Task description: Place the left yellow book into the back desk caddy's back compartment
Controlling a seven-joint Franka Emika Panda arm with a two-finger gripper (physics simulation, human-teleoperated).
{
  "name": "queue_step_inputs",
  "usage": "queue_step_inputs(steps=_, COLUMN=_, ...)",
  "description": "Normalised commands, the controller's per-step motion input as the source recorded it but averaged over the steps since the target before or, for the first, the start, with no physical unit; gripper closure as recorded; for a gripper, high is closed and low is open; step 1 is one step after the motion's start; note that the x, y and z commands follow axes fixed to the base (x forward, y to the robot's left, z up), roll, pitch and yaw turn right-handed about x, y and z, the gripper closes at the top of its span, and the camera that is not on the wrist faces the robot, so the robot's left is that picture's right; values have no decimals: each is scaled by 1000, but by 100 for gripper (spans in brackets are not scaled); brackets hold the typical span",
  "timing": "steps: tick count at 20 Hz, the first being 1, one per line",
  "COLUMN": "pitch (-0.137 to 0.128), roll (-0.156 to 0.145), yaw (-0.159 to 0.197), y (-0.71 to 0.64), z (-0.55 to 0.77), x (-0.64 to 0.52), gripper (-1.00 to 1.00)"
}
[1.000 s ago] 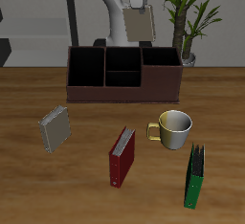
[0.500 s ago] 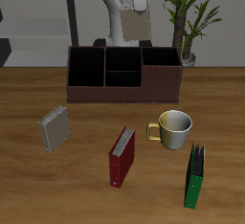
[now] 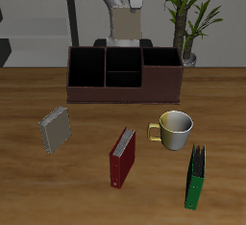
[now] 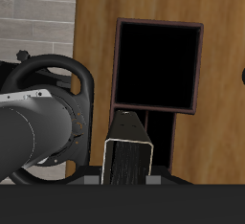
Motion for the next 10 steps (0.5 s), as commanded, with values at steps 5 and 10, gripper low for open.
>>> queue_step_inputs(steps=5, pitch=-20, roll=-34, yaw=9, y=-136, z=53, x=8, gripper=100)
queue_step_inputs(steps=10, pitch=-27, roll=-19, yaw=-7, y=-48, z=54, x=23, gripper=100)
